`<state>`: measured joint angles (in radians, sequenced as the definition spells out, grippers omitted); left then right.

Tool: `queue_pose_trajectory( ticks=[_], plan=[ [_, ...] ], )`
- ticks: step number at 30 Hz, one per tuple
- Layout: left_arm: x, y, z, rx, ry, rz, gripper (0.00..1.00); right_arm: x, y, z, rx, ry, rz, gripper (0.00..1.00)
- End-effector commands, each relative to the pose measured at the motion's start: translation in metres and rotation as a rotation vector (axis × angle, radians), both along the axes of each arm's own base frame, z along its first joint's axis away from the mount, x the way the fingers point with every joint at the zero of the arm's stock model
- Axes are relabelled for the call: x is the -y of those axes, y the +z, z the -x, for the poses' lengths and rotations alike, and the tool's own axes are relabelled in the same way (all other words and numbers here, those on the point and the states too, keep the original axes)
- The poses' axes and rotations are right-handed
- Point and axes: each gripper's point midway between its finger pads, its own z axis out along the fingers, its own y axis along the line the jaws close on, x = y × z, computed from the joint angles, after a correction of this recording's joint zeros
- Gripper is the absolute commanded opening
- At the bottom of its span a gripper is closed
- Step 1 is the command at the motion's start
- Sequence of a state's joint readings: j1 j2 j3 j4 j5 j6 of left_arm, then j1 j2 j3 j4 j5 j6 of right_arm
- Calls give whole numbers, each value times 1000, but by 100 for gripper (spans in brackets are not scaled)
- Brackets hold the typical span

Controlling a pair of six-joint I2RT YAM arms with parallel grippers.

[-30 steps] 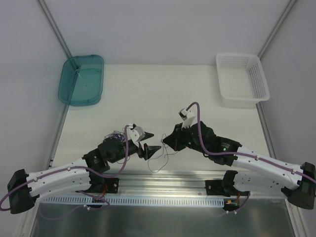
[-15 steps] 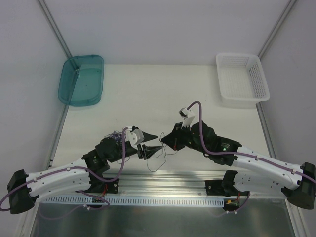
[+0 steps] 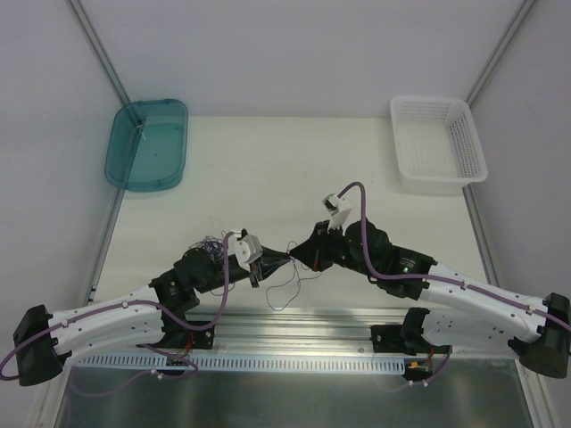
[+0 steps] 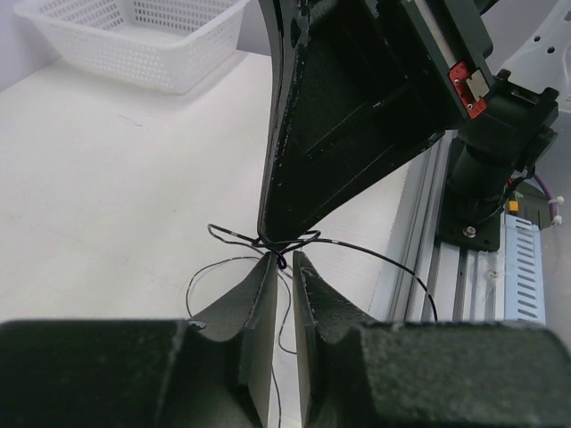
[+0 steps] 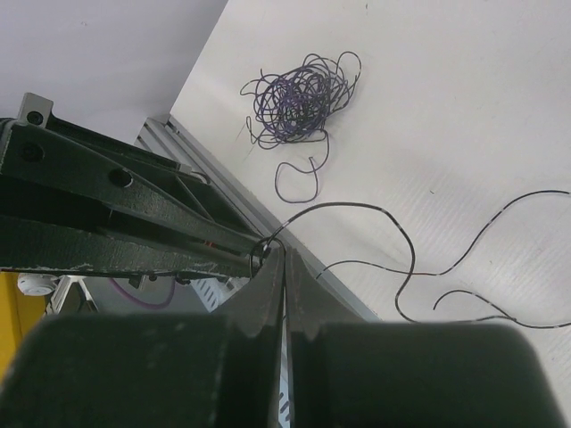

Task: Untangle the cables
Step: Untie the cable.

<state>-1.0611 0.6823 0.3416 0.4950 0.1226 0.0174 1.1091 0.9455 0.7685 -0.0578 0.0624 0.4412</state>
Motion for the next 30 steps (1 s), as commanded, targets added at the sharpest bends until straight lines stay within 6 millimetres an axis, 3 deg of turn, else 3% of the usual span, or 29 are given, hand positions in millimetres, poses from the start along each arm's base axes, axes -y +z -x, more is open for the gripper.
queue_pose_trajectory(
  ticks=[1,4,11,16,24,28,30],
  plan=[
    [4,35,1,55,-12,84,9,-5,15,-1,16,4,-58,1],
    [3,38,-1,54,4,95,0,-3,11,-3,15,-7,-52,1],
    [-6,46,-5,23,56,170,0,23,2,-16,-4,-160,-72,1],
    [-13,38,-6,-19,83,214,0,51,-11,-31,-59,-335,-101,1],
    [-15,24,-14,-75,136,189,0,58,-27,-28,-106,-354,3,1],
    [-43,24,-39,-159,345,272,0,95,-51,-36,-154,-545,62,1],
    [-64,16,-56,-222,505,281,0,101,-49,-36,-143,-564,21,1]
  ],
)
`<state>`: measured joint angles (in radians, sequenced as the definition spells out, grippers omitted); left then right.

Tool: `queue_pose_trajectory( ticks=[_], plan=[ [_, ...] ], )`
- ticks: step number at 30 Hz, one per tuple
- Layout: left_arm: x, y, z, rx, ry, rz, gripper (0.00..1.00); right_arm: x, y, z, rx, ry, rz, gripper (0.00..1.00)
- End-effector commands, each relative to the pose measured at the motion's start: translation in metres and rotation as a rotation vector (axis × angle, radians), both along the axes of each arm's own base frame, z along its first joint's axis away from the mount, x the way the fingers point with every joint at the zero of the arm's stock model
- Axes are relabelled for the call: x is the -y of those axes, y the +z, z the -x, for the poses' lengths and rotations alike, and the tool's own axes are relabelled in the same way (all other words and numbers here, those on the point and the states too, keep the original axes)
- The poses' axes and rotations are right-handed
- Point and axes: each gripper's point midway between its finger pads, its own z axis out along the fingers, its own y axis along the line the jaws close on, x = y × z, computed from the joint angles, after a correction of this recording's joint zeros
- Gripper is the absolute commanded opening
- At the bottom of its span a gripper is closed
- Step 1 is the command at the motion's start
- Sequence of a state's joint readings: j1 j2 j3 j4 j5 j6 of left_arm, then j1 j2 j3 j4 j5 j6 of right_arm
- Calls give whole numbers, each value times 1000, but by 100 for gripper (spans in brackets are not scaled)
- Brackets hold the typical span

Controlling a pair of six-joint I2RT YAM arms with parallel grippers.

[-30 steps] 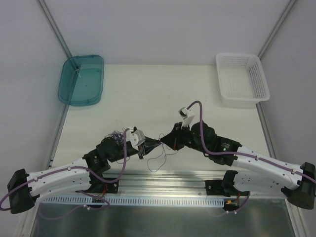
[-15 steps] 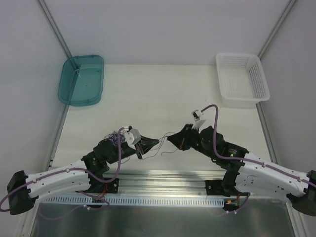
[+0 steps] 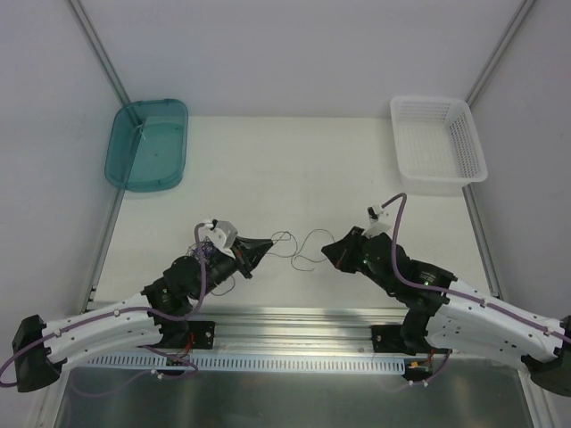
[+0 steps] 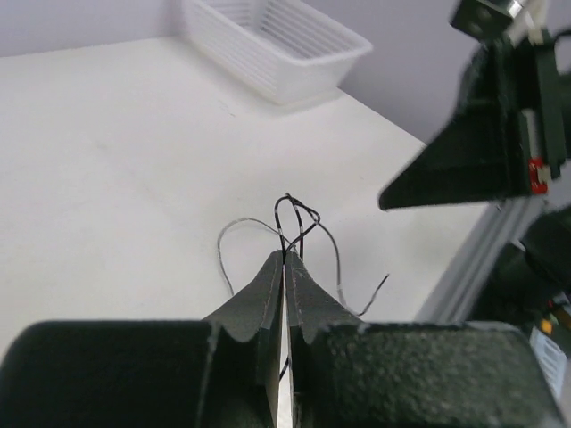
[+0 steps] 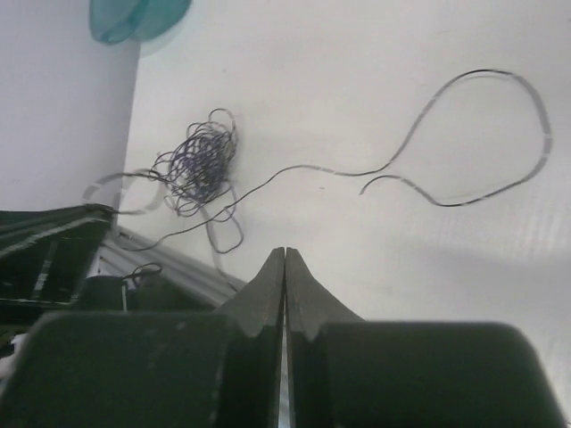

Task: Untangle the cables
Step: Untie the cable.

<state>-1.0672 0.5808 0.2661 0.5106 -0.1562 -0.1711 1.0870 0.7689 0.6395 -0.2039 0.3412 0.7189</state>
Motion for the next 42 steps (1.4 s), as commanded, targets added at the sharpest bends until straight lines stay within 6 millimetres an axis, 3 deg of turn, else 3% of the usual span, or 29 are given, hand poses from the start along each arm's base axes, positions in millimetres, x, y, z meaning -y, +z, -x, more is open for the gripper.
queue_pose_trajectory(
  ticks=[1,4,7,11,14,19,26,42],
  plan=[
    [-36,18,-30,-90,272,137,0,34,-12,-14,16,-165,32,1],
    [-33,11,-31,-124,274,92,0,25,-15,-9,26,-83,84,1],
    [-8,10,-18,-92,128,10,0,6,-1,-6,89,45,145,1],
    [10,9,-3,-76,1,-32,0,-14,30,-2,181,172,138,15],
    [14,7,0,-67,-32,-47,0,-18,36,-2,176,189,154,22],
    [24,5,11,-28,-121,-89,0,-40,50,2,149,244,99,27],
    [28,7,12,-17,-143,-98,0,-58,34,2,39,223,86,29],
    [26,8,11,2,-137,-94,0,-56,0,-1,-109,94,103,25]
  ],
)
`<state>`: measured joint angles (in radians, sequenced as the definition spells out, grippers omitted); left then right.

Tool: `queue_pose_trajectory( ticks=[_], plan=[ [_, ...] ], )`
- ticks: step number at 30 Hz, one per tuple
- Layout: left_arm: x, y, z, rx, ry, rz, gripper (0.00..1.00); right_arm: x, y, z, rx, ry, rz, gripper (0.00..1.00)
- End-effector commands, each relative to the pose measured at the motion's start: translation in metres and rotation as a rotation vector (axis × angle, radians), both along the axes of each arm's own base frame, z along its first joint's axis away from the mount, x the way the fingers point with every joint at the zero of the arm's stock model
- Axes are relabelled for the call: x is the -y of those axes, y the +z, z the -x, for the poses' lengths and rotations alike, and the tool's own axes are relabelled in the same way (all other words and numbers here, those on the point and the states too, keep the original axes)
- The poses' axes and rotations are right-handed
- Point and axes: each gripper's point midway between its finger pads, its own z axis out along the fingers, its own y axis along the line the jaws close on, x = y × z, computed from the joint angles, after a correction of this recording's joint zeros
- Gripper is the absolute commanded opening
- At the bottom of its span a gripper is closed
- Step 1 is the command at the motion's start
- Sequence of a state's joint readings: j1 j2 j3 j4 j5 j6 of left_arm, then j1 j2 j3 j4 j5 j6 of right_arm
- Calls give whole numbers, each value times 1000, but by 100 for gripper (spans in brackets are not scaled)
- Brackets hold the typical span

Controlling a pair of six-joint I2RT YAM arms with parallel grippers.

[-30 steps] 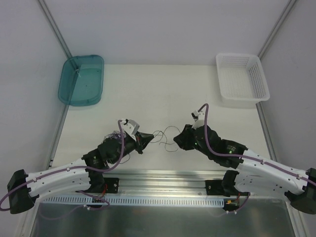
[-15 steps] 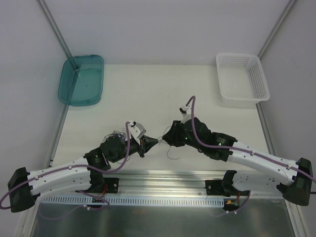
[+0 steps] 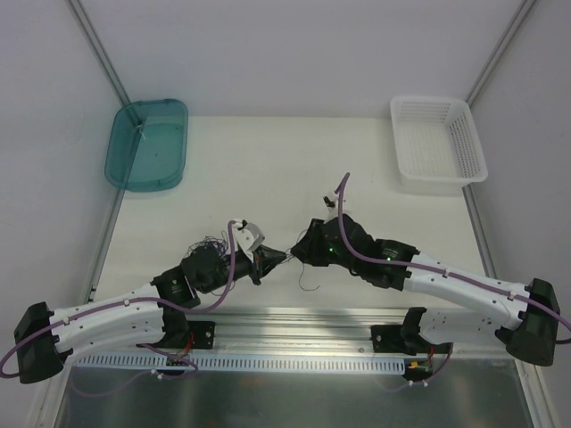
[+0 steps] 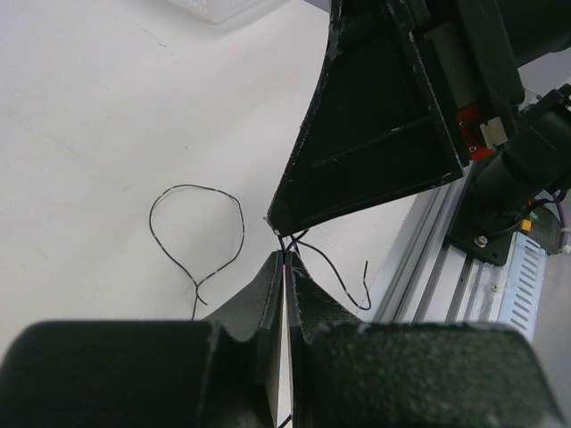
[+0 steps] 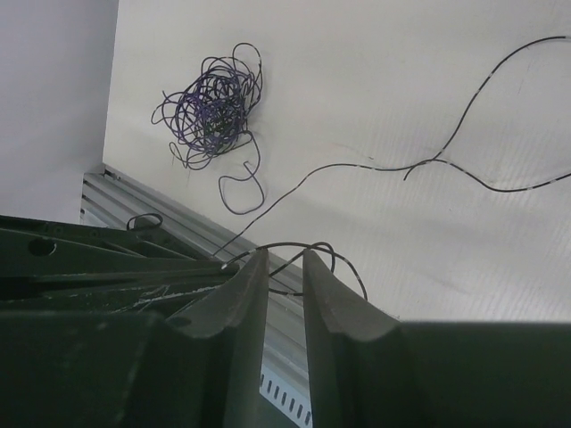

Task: Untangle the cables
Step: Untie the cable.

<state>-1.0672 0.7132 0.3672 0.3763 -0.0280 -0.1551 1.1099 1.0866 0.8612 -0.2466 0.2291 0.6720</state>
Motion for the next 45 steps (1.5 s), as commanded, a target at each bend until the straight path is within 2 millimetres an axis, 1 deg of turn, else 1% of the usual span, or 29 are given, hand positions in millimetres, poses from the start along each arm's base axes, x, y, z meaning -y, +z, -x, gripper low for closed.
queue_pose_trajectory(
  ticks=[1,4,7,11,14,20,25,26,27,30,33,34,35,37,38,39,40,41,42,45],
  plan=[
    [3,29,-1,67,-8,61,0,1,2,-2,-32,-61,-16,24],
    [2,28,-2,65,-4,62,0,3,-1,-1,-52,-84,-25,24],
    [2,26,-2,63,1,57,0,4,2,1,-58,-96,-34,24],
    [3,24,-1,59,-10,55,0,-3,7,1,-56,-81,-59,23],
    [4,24,0,60,-14,56,0,-8,7,3,-68,-73,-65,23],
    [5,21,0,59,-19,58,0,-16,2,3,-96,-76,-86,23],
    [3,16,1,58,-19,54,0,-17,-3,1,-99,-87,-83,15],
    [2,17,1,59,-17,58,0,-16,-4,0,-95,-98,-78,13],
    [2,17,2,57,-17,61,0,-14,-6,-1,-92,-105,-73,7],
    [-1,18,2,54,-11,76,0,-6,-9,-5,-77,-136,-58,1],
    [-5,19,3,51,-1,93,0,4,-11,-9,-58,-167,-34,1],
    [-6,17,4,47,2,94,0,8,-13,-10,-54,-178,-26,1],
    [-8,18,4,44,10,104,0,15,-18,-12,-44,-199,-1,1],
    [-11,13,5,31,14,105,0,26,-20,-17,-26,-238,19,1],
    [-13,15,7,23,14,122,0,36,-23,-20,-13,-269,46,1],
    [-14,13,7,14,17,126,0,42,-29,-21,-12,-285,61,1],
    [-16,7,8,5,21,121,0,48,-27,-23,-10,-302,52,1],
    [-17,6,9,-8,22,130,0,50,-28,-23,-8,-306,51,1],
    [-18,-2,10,-24,23,119,0,53,-27,-25,-2,-310,47,1],
    [-16,-13,14,-80,10,111,0,51,-18,-28,60,-265,60,1]
  ],
)
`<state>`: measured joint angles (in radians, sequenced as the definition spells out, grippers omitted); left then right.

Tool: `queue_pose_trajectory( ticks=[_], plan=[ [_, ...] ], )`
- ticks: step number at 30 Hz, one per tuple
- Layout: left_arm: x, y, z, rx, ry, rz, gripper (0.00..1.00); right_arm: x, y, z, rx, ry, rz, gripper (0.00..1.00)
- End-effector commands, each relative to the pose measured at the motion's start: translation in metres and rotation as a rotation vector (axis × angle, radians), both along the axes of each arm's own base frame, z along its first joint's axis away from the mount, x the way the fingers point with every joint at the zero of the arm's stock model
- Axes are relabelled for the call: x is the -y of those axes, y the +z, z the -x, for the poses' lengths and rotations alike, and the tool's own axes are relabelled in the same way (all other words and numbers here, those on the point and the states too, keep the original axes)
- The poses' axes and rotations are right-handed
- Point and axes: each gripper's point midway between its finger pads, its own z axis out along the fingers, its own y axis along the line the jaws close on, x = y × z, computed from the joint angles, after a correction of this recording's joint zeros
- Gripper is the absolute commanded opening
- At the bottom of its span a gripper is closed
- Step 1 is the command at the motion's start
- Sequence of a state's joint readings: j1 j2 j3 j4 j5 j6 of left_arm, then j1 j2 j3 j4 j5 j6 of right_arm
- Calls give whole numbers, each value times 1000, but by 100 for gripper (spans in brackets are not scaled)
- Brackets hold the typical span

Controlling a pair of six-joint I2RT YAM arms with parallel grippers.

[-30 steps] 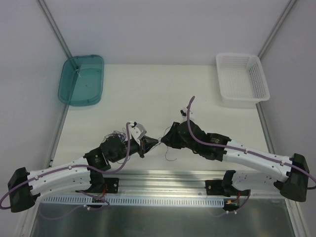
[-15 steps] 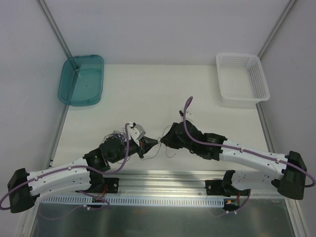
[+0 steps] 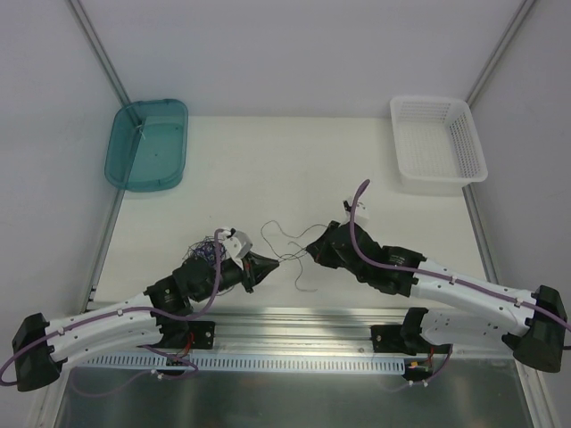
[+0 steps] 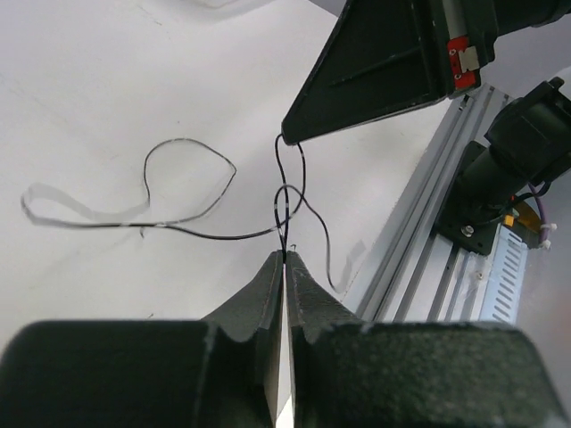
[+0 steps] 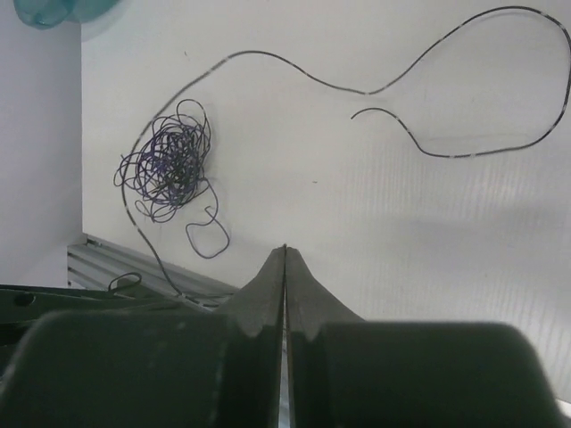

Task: Untangle the cables
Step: Untie the cable.

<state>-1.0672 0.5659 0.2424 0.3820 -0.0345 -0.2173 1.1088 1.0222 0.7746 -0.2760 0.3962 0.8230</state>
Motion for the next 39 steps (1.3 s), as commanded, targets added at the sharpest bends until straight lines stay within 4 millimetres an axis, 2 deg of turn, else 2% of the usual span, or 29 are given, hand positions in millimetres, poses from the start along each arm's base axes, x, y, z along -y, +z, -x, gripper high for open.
queue_pose_trajectory(
  ticks=[1,3,4,5,8,9,10,11,12,13,15,18,20,21,23,24,25,27,28,33,39],
  plan=[
    [4,-2,6,-63,-21,42,6,16,5,-14,95,-23,79,1],
    [6,-1,8,-93,-28,46,28,11,12,-15,161,44,113,1],
    [9,-3,14,-109,-59,34,32,9,17,-16,184,66,118,1],
    [9,-2,14,-119,-60,32,28,9,17,-16,200,88,142,1],
    [8,8,12,-105,-46,34,3,8,21,-14,215,113,151,1],
    [7,12,10,-97,-40,35,5,9,21,-15,218,115,151,1],
    [5,12,6,-93,-12,31,11,8,21,-14,225,126,150,1],
    [3,8,5,-105,1,7,23,6,22,-13,233,141,153,1],
    [2,14,3,-103,10,13,53,6,24,-13,255,171,173,1],
    [2,16,2,-102,19,10,60,4,24,-12,265,192,185,1],
    [3,20,2,-93,7,7,65,1,28,-10,271,227,197,1],
    [10,28,5,-69,-30,-4,67,0,30,-9,269,236,196,1],
    [16,23,5,-70,-56,-42,69,-7,34,-5,280,276,182,1],
    [19,27,4,-66,-59,-43,69,-9,38,-4,294,289,181,1],
    [27,22,3,-86,-74,-74,69,-12,37,-3,300,311,205,1],
    [31,30,2,-86,-80,-64,68,-12,38,-2,301,313,214,1],
    [36,24,2,-108,-92,-83,67,-13,36,-1,299,320,226,1],
    [42,28,0,-138,-86,-74,65,-14,37,0,301,322,225,1],
    [45,22,-2,-158,-84,-91,65,-15,38,1,304,324,223,1],
    [53,18,-4,-188,-83,-105,58,-15,38,1,308,328,233,1],
    [56,9,-3,-214,-95,-128,56,-14,41,1,314,324,228,1]
  ],
)
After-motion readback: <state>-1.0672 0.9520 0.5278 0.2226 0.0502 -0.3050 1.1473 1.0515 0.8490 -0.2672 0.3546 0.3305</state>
